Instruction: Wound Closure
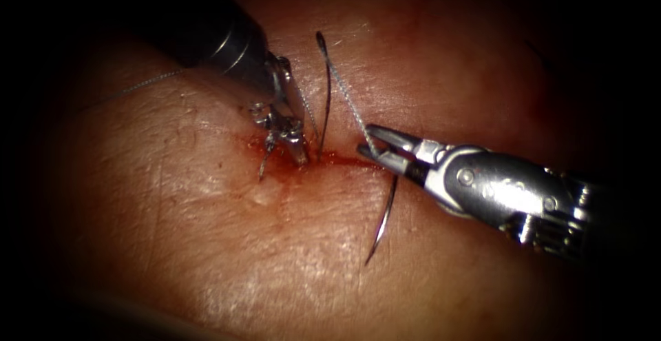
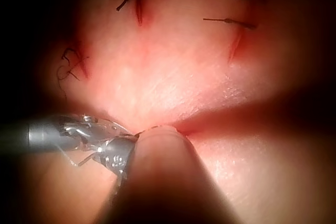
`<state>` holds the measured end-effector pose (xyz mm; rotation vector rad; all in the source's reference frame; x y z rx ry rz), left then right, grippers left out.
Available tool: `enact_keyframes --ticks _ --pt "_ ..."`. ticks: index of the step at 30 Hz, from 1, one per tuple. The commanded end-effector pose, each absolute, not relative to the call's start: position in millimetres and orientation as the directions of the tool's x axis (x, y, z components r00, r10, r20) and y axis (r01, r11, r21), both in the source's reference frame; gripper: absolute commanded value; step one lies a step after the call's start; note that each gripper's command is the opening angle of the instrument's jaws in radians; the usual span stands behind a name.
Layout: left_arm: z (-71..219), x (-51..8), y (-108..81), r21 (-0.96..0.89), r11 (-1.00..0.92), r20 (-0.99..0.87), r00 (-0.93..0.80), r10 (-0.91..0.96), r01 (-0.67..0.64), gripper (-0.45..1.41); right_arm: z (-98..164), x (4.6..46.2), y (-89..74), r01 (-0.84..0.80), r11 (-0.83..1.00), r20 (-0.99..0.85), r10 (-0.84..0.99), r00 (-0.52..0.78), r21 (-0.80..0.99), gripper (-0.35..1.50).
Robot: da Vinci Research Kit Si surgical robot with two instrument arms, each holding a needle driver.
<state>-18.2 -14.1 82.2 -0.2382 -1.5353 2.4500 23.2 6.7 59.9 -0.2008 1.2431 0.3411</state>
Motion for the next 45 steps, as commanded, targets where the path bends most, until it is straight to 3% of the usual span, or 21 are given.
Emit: enact_keyframes --ticks 1,6,8,9,10,21,33,45 --pt "82.8 -18.2 -14.8 -0.912 -0.400 -0.022 -0.963 0.267 -0.090 0.10 60.6 24.1 6.3 -0.358 0.933 -0.950 0.144 0.278 0.037 -0.35" --pt "82.7 -18.1 -15.0 -0.915 -0.395 -0.024 -0.970 0.242 -0.076 0.52 60.6 24.0 6.4 -0.356 0.934 -0.949 0.145 0.280 0.037 -0.35" --pt "82.4 -17.9 -15.0 -0.917 -0.392 -0.022 -0.972 0.236 -0.075 0.79 60.7 24.0 6.4 -0.357 0.934 -0.949 0.145 0.280 0.037 -0.35" --pt "82.1 -17.7 -14.9 -0.912 -0.406 -0.032 -0.973 0.228 -0.066 1.01 60.8 23.9 6.4 -0.356 0.934 -0.949 0.144 0.281 0.037 -0.35" --pt "81.9 -17.6 -14.8 -0.911 -0.407 -0.034 -0.973 0.226 -0.063 1.03 60.9 23.9 6.5 -0.356 0.934 -0.949 0.144 0.281 0.036 -0.35" --pt "78.7 -14.1 -12.4 -0.908 -0.417 -0.045 -0.977 0.210 -0.047 0.98 60.8 24.0 7.1 -0.352 0.935 -0.954 0.143 0.265 0.042 -0.35" --pt "80.2 -14.0 -13.6 -0.903 -0.428 -0.062 -0.973 0.224 -0.041 0.84 63.1 27.9 12.0 -0.262 0.962 -0.969 -0.015 0.247 -0.082 -0.35" --pt "79.7 -13.4 -14.2 -0.906 -0.422 -0.112 -0.966 0.234 0.003 0.84 66.4 31.0 13.0 -0.270 0.949 -0.956 -0.085 0.281 -0.163 -0.35"
